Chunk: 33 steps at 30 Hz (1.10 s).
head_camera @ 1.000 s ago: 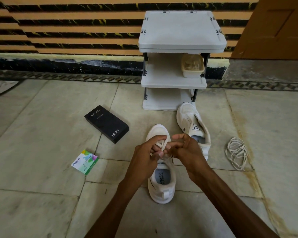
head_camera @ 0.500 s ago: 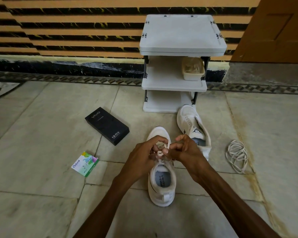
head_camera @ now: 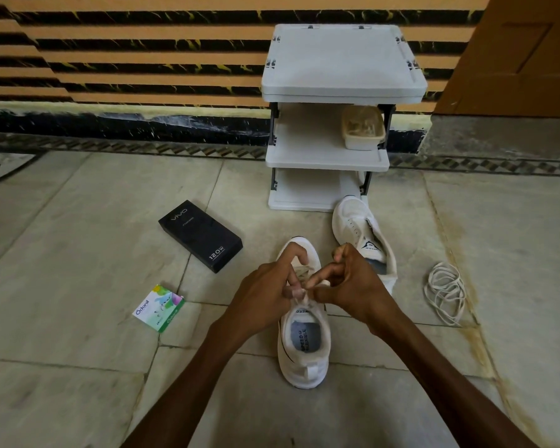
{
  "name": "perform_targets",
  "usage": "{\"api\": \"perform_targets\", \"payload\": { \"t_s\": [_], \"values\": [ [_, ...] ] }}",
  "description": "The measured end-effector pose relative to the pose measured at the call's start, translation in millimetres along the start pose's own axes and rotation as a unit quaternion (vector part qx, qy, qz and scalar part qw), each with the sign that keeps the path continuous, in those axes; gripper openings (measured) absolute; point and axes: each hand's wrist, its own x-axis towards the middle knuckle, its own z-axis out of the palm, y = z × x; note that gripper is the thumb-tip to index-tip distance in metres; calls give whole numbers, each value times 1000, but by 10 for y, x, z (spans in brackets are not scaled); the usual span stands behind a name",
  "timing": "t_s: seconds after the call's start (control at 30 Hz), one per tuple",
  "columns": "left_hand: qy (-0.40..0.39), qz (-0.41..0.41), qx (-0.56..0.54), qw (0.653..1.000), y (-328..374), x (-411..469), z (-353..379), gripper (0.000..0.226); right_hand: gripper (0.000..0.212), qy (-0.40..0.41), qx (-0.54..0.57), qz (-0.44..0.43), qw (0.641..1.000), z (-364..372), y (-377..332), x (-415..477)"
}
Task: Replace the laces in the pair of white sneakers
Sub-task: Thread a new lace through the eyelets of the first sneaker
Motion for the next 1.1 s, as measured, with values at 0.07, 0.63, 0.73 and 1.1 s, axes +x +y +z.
{"api": "perform_targets", "payload": {
  "t_s": [0.07,0.63,0.73,1.1],
  "values": [
    [-6,-3,5,1000,-6,16,-4,51,57,22,-62,-70,995,53,8,-35],
    [-79,-215,-390,892,-59,6,22,26,52,117,-242,-280,922,271,109,-223],
    [-43,-233,-376,896,-48,46,69,19,54,121,-254,-298,912,270,83,-210],
    [76,-186,-255,946,-10,121,60,19,42,119,-267,-289,912,190,118,-223]
  ]
}}
